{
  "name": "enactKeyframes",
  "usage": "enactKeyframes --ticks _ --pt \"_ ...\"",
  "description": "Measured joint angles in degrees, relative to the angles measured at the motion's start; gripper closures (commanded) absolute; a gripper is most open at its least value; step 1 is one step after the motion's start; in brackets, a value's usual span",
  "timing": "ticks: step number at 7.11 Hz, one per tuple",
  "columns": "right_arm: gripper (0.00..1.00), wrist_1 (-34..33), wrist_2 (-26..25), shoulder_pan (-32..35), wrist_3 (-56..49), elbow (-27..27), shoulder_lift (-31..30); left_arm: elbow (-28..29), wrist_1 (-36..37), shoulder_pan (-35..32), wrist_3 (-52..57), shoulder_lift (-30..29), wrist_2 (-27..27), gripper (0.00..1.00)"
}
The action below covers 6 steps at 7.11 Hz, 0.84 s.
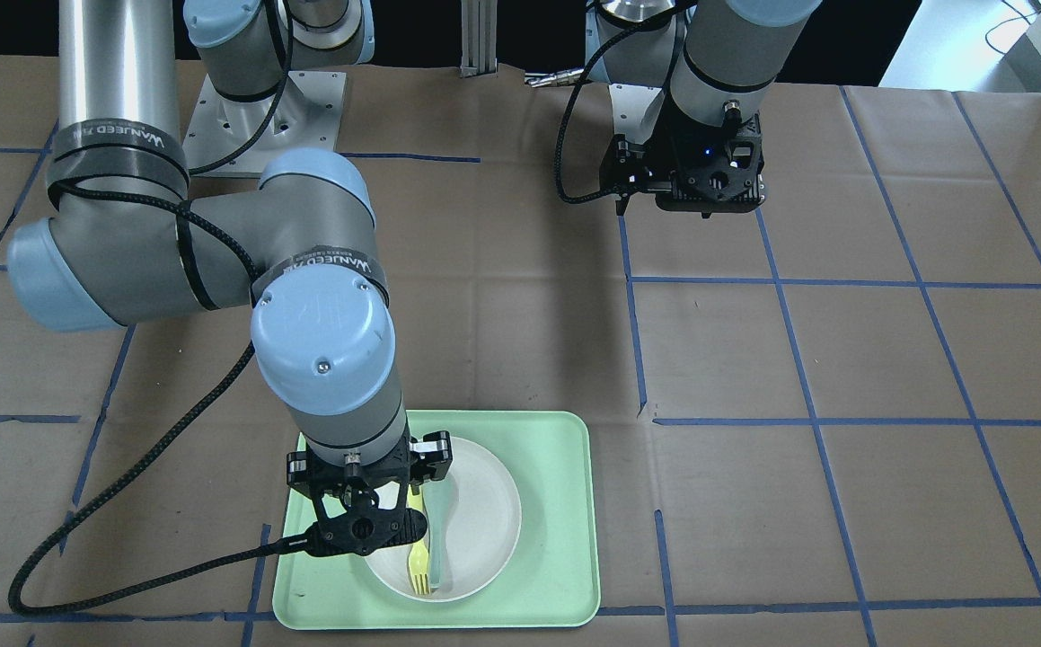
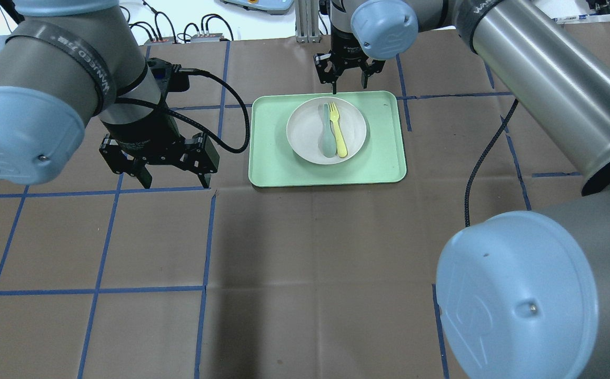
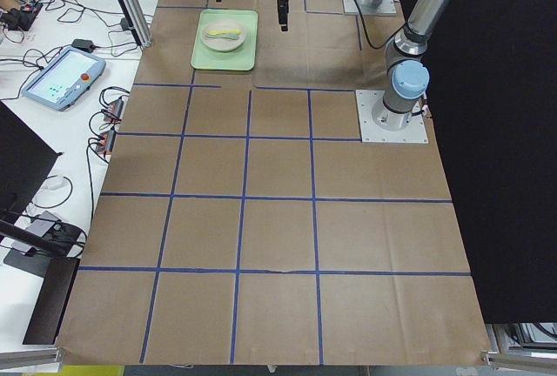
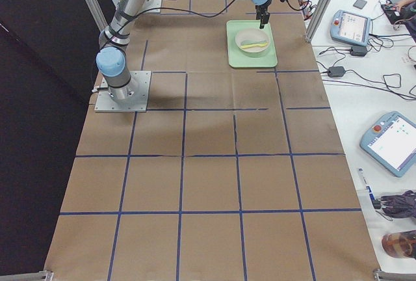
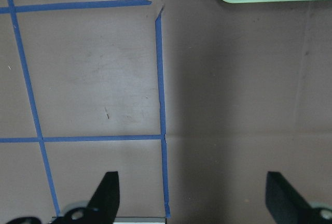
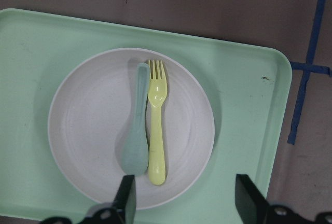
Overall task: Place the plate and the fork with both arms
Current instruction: 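Reach the right gripper over the plate and lower onto the yellow fork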
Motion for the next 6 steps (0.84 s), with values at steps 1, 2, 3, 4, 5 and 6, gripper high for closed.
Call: enactKeyframes --ticks 1,2,3,4,5,6 --pt "0.51 -0.2 0.0 0.0 0.0 0.1 1.0 0.0 0.0 0.0 0.0 -0.2 0.0 0.00" --pt "0.51 -0.3 -0.1 0.0 0.0 0.1 1.9 -0.1 0.1 0.0 0.0 -0.4 0.0 0.00" --pt "0.52 -0.6 -0.1 0.0 0.1 0.3 2.6 -0.1 0.1 0.0 0.0 -0.4 0.0 0.00" --pt "0.53 -0.7 0.0 0.1 0.2 0.8 3.1 -0.1 0.1 0.0 0.0 -0.5 0.1 0.00" --pt "0.53 -1.3 0.0 0.1 0.2 1.7 3.6 -0.1 0.1 0.1 0.0 -0.5 0.1 0.00" --pt "0.53 -2.6 0.0 0.1 0.3 2.8 4.1 -0.1 0.1 0.1 0.0 -0.5 0.1 0.00"
